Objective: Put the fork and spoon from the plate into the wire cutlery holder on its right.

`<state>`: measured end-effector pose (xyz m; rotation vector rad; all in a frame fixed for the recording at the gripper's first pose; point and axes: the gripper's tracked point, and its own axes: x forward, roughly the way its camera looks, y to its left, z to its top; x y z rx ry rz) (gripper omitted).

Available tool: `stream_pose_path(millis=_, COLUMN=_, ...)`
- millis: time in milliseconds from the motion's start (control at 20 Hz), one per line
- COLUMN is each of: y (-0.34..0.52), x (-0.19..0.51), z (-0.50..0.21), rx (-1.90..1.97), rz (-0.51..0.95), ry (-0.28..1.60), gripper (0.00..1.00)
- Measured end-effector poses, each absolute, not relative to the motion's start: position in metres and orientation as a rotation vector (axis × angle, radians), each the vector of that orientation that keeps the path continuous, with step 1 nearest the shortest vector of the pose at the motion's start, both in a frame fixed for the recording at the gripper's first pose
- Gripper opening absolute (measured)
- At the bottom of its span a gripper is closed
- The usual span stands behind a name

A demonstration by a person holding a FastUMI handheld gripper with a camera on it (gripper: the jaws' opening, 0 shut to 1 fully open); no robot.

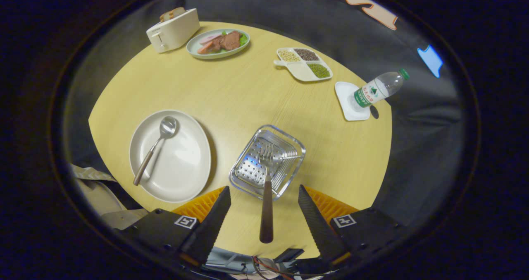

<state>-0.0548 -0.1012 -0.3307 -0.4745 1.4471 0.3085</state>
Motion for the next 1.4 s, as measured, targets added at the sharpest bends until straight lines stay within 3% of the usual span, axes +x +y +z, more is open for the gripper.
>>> stream_pose_path(millis=350, y=-0.054, x=-0.025, z=-0.313, rx=-0.334, rz=0.253, ry=1.124, gripper=0.99)
stream_pose_path(millis=950, y=0.02, x=-0.049, z=-0.316, rx=-0.145, rz=0.207, ry=0.87, gripper=0.99)
stream_pose_path(millis=1400, y=0.071, x=-0.095, z=-0.36, rx=-0.132, rz=0.276, ry=0.963, gripper=0.99)
